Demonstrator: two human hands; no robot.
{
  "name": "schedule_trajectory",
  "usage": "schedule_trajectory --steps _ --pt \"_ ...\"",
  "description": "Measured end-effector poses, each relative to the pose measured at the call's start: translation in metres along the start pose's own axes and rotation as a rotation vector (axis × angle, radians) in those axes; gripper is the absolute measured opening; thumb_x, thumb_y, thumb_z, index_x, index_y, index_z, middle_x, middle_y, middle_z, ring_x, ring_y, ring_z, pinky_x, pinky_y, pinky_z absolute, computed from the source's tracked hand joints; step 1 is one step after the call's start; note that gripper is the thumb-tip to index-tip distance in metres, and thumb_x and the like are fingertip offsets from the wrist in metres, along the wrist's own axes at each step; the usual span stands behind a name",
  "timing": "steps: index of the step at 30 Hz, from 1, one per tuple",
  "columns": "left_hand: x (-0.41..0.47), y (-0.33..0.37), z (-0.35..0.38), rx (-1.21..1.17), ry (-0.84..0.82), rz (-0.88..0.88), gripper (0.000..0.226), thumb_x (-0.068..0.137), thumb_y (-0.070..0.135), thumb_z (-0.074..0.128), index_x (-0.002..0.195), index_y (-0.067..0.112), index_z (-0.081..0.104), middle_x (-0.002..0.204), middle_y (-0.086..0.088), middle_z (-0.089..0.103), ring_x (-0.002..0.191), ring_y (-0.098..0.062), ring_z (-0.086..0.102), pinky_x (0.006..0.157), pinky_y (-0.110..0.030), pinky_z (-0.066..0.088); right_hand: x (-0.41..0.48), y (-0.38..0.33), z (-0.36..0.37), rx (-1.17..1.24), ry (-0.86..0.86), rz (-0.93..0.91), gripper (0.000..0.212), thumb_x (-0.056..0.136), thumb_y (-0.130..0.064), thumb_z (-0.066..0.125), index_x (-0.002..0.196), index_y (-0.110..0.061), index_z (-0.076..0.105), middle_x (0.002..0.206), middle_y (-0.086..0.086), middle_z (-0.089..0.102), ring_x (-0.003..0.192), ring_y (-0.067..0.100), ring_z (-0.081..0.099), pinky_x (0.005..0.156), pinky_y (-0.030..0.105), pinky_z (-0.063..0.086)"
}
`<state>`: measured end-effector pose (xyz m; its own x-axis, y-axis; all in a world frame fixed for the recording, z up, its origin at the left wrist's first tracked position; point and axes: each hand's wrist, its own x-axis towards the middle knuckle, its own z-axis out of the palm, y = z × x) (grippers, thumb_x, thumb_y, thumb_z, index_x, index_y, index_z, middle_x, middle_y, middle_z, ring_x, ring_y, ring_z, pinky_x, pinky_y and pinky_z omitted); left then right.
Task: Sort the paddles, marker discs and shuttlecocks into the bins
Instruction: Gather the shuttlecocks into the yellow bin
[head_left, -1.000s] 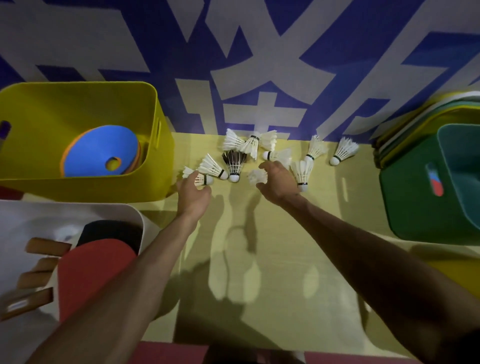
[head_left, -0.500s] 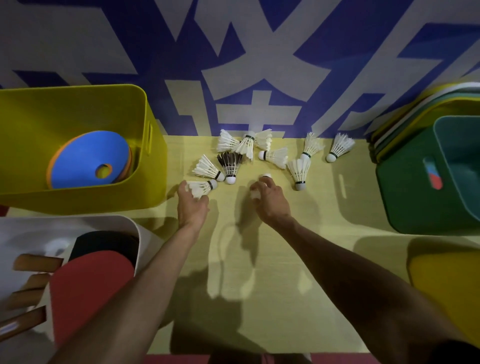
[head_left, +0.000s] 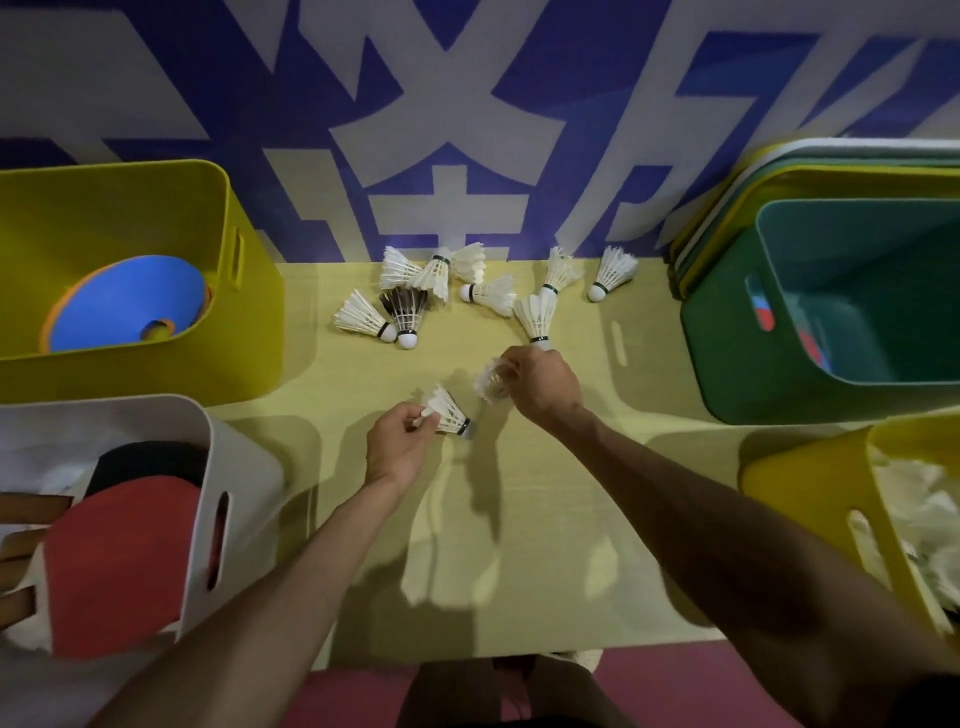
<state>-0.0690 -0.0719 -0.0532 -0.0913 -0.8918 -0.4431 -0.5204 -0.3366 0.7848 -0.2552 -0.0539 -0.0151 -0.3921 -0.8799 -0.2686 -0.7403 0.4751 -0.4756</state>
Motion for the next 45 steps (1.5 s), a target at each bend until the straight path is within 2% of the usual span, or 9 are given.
schedule_trajectory --steps 6,9,13,17,23,28,31,37,45 --pt "-0.031 0.044 0.034 -0.003 -0.064 0.126 0.007 0.085 0.019 0.068 0.084 0.013 0.066 0.086 -0.004 0.069 0.081 -0.02 0.063 0.074 -0.029 0.046 -0.023 0.034 -0.053 0.078 0.036 -0.038 0.028 0.095 -0.028 0.042 0.085 -0.013 0.063 0.08 0.012 0.065 0.075 0.032 0.06 0.06 0.03 0.038" --pt "-0.052 0.076 0.056 0.009 -0.093 0.205 0.008 0.085 0.021 0.068 0.083 0.014 0.066 0.083 -0.003 0.068 0.078 -0.019 0.062 0.07 -0.027 0.045 -0.041 0.049 -0.091 0.132 0.104 -0.065 0.029 0.098 -0.026 0.045 0.095 -0.009 0.068 0.081 0.009 0.065 0.073 0.026 0.06 0.061 0.028 0.043" --pt "-0.09 0.12 0.09 -0.042 -0.102 0.275 0.008 0.085 0.024 0.067 0.081 0.017 0.065 0.087 -0.007 0.071 0.083 -0.023 0.068 0.076 -0.032 0.052 -0.066 0.079 -0.15 0.164 0.217 -0.084 0.02 0.097 -0.022 0.047 0.081 -0.015 0.058 0.073 0.004 0.058 0.058 0.008 0.052 0.049 0.019 0.035" --pt "-0.133 0.145 0.125 -0.114 -0.051 0.309 0.011 0.086 0.026 0.065 0.075 0.026 0.062 0.084 -0.005 0.072 0.083 -0.026 0.069 0.083 -0.043 0.055 -0.093 0.118 -0.201 0.293 0.365 -0.064 0.021 0.092 -0.023 0.051 0.094 -0.009 0.066 0.088 0.013 0.07 0.079 0.031 0.065 0.072 0.04 0.052" --pt "-0.193 0.189 0.176 -0.122 -0.115 0.44 0.008 0.086 0.023 0.065 0.079 0.021 0.066 0.083 -0.007 0.071 0.084 -0.027 0.068 0.084 -0.045 0.054 -0.139 0.187 -0.257 0.333 0.471 -0.032 0.024 0.09 -0.026 0.054 0.103 -0.011 0.068 0.099 0.009 0.071 0.093 0.027 0.064 0.083 0.042 0.052" --pt "-0.218 0.207 0.211 -0.09 -0.188 0.53 0.004 0.083 0.027 0.066 0.079 0.025 0.066 0.084 -0.006 0.072 0.084 -0.027 0.068 0.083 -0.05 0.054 -0.171 0.239 -0.285 0.494 0.404 -0.033 0.02 0.091 -0.015 0.057 0.108 -0.006 0.062 0.094 0.009 0.069 0.061 0.019 0.069 0.048 0.029 0.055" --pt "-0.233 0.214 0.234 -0.016 -0.248 0.596 0.004 0.084 0.023 0.067 0.08 0.023 0.066 0.083 -0.002 0.07 0.08 -0.02 0.066 0.076 -0.036 0.054 -0.186 0.276 -0.293 0.532 0.397 0.004 0.013 0.091 -0.016 0.058 0.099 -0.007 0.062 0.088 0.01 0.069 0.056 0.019 0.069 0.046 0.031 0.056" --pt "-0.25 0.216 0.27 0.307 -0.407 0.819 0.007 0.087 0.014 0.064 0.084 0.02 0.065 0.089 0.004 0.062 0.08 -0.002 0.059 0.07 -0.007 0.044 -0.205 0.341 -0.302 0.317 0.369 0.116 0.011 0.089 -0.019 0.06 0.092 -0.012 0.067 0.086 0.007 0.067 0.07 0.022 0.065 0.065 0.041 0.058" --pt "-0.265 0.216 0.3 0.583 -0.666 0.791 0.014 0.091 0.016 0.057 0.097 0.018 0.07 0.105 0.005 0.064 0.097 -0.01 0.061 0.089 -0.026 0.048 -0.221 0.383 -0.304 0.071 0.258 0.245 0.018 0.09 -0.016 0.053 0.094 -0.009 0.068 0.099 0.011 0.07 0.092 0.028 0.063 0.072 0.03 0.044"
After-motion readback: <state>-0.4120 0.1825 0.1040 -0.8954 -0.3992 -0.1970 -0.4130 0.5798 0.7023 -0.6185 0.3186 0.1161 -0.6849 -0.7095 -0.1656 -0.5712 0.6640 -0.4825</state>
